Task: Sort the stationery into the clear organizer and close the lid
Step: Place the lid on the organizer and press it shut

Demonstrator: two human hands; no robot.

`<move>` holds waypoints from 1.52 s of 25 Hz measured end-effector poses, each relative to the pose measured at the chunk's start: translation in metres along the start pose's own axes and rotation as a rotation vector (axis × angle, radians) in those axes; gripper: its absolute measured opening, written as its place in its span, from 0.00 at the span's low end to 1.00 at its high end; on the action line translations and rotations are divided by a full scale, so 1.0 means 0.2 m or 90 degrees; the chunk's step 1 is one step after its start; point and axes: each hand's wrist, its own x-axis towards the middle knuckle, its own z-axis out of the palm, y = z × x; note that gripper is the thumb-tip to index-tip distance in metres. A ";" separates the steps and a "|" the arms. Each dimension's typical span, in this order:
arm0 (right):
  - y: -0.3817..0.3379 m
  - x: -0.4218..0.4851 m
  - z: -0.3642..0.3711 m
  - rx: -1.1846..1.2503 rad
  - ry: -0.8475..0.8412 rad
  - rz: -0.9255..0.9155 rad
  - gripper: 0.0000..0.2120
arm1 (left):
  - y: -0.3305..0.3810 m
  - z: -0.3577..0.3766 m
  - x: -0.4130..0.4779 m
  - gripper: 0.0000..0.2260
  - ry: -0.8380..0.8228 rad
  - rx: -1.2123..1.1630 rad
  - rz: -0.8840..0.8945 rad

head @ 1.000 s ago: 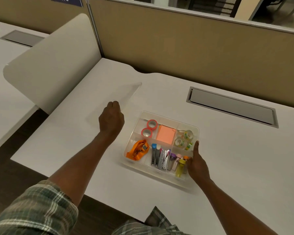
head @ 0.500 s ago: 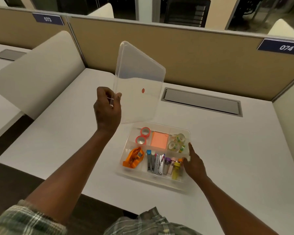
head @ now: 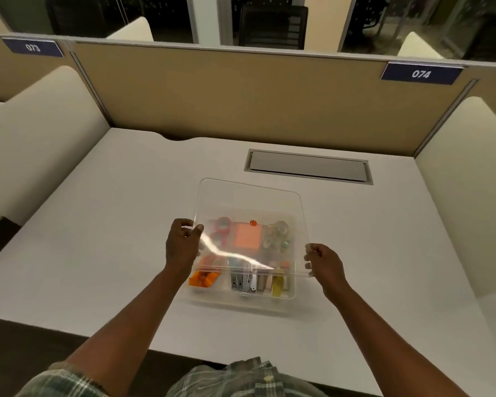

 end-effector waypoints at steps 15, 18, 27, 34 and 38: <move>0.22 -0.17 0.25 -0.136 0.106 0.044 0.11 | -0.37 -0.09 0.14 0.10 -0.044 0.314 -0.026; 0.23 -0.14 0.26 -0.140 0.108 0.070 0.11 | -0.37 -0.09 0.17 0.10 -0.069 0.308 -0.075; 0.07 -0.01 0.30 -0.076 0.094 0.135 0.11 | -0.24 -0.03 0.36 0.13 -0.157 0.188 -0.174; -0.15 0.39 0.36 0.104 0.104 0.136 0.13 | -0.08 0.18 0.68 0.21 -0.130 0.144 -0.161; -0.25 0.55 0.39 0.074 0.120 0.206 0.22 | -0.09 0.25 0.75 0.26 -0.112 0.189 -0.197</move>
